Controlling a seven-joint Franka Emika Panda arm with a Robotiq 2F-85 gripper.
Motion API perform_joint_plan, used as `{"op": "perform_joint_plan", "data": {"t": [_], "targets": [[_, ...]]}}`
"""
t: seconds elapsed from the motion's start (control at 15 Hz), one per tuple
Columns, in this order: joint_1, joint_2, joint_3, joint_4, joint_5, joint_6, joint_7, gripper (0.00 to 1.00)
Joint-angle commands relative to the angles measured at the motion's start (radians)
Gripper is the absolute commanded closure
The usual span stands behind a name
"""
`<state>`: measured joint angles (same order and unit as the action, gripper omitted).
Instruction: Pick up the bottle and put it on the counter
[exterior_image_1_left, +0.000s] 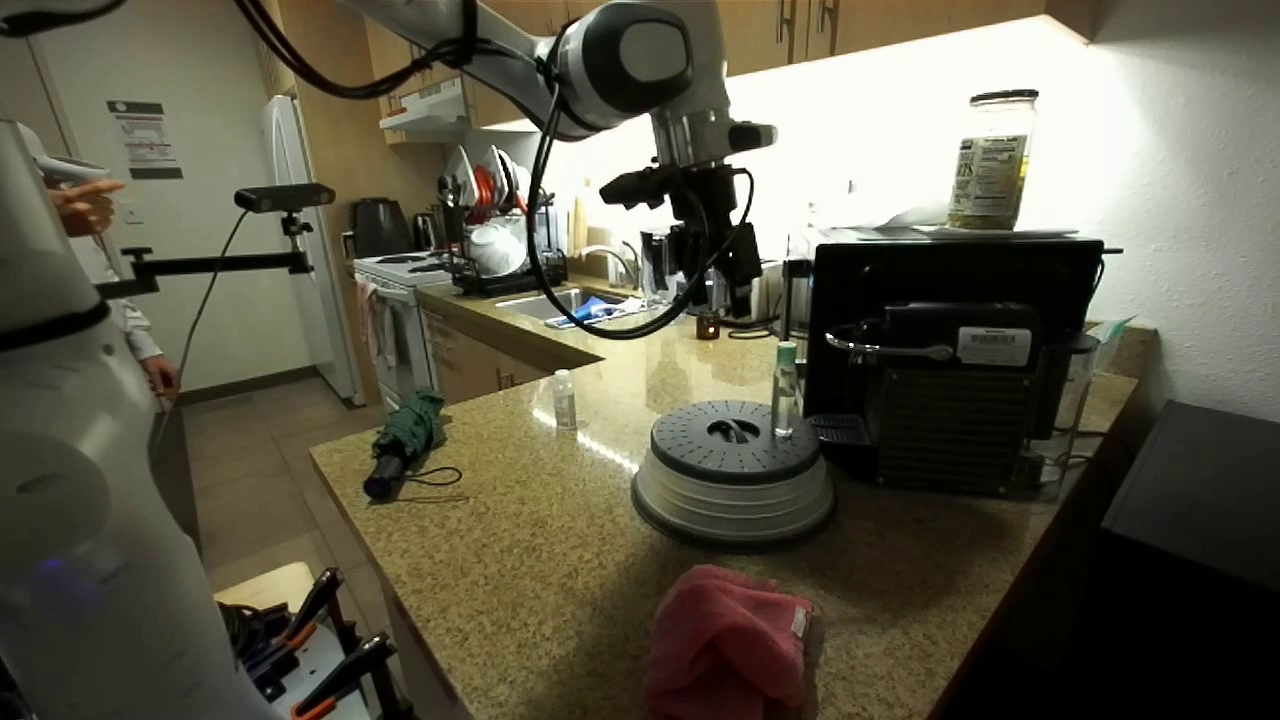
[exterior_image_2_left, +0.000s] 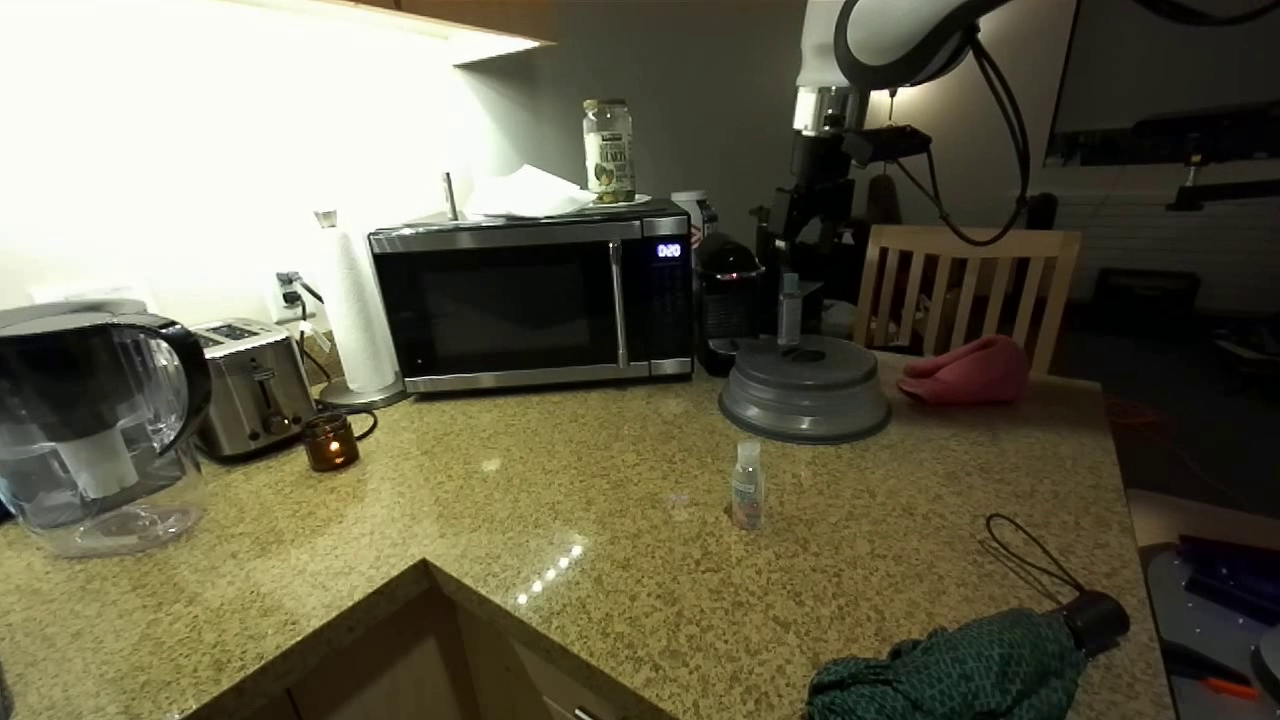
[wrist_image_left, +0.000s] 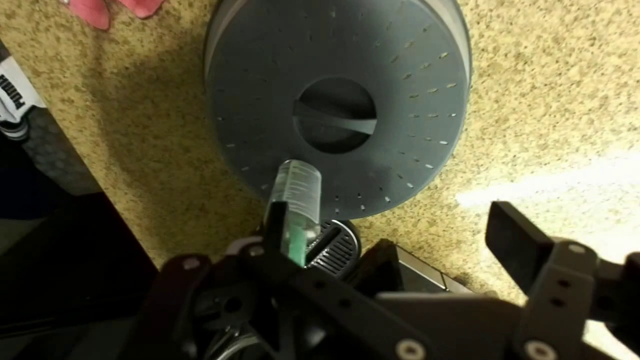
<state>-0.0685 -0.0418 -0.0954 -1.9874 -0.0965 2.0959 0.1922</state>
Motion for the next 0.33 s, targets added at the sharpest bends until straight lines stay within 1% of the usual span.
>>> {"op": "perform_joint_plan", "data": {"t": [0.0,0.07,0.13,0.27], "targets": [[-0.029,-0.054,-0.01,-0.039,-0.023,0.002,0.053,0.0],[-0.035,-0.063,-0.014,-0.044,-0.023,0.005,0.066,0.0],[-0.03,-0.018,-0.011,-0.001,0.0,-0.003,0.02,0.0],[-0.037,-0.03,-0.016,-0.006,0.0,-0.003,0.028,0.0]]}}
